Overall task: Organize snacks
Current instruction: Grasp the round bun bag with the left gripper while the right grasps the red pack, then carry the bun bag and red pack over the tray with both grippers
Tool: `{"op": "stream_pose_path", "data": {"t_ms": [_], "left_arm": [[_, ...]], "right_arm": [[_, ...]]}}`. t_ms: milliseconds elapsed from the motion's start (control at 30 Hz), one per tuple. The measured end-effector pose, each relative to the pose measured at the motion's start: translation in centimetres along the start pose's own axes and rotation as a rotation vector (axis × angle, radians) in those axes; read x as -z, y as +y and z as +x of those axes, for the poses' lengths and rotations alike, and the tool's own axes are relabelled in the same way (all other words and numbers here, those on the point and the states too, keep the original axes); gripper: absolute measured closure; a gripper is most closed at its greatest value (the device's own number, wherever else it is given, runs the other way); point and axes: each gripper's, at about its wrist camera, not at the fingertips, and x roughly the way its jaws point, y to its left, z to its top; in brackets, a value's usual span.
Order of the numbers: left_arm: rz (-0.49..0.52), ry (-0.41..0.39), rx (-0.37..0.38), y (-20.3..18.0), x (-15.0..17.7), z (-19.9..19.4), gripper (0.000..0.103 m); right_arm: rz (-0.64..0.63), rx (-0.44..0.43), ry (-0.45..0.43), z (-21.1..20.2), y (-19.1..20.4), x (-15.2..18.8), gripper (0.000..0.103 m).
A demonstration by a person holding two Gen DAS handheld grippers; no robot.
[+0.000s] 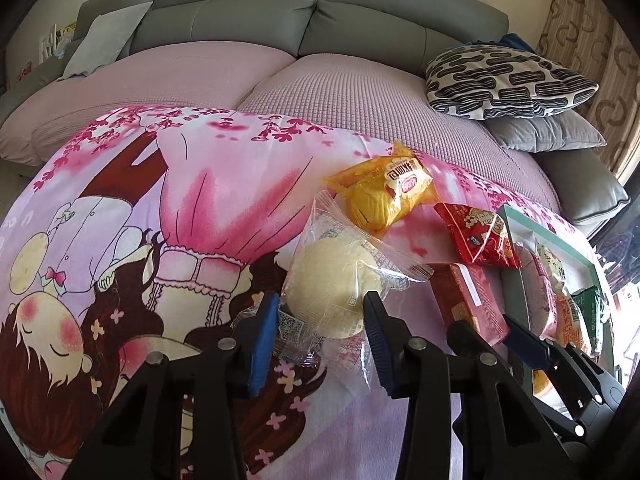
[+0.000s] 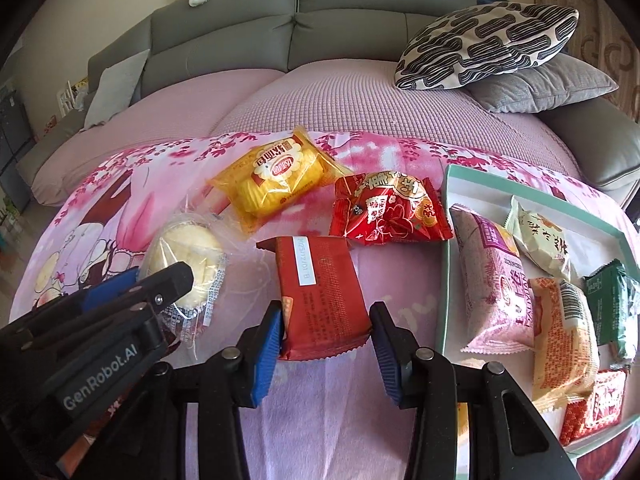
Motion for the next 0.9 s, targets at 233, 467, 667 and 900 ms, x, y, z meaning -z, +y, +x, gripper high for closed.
{"op": "stream_pose_path", "data": {"t_ms": [233, 467, 667, 900], "left_arm": [[-0.028, -0.021, 0.026, 0.3, 1.0, -2.2, 0.063], [-0.037, -0.045, 0.045, 0.2, 1.1, -3.5, 0.065], [-0.047, -0.071, 0.051, 0.2, 0.8, -4.5, 0.065], [-0.047, -0.108, 0.065, -0.2, 0.3, -5.8, 0.065]], "right_arm": [[-0.002, 0.005, -0.015, -2.6, -0.6, 1.4, 0.057], [0.005, 0.014, -0.045, -5.0, -1.5, 2.2, 0.057], [0.018, 0.015, -0.070, -6.0, -2.2, 1.8, 0.057], [0.035, 0.011, -0.067, -6.0, -3.0, 1.7, 0.057]]}}
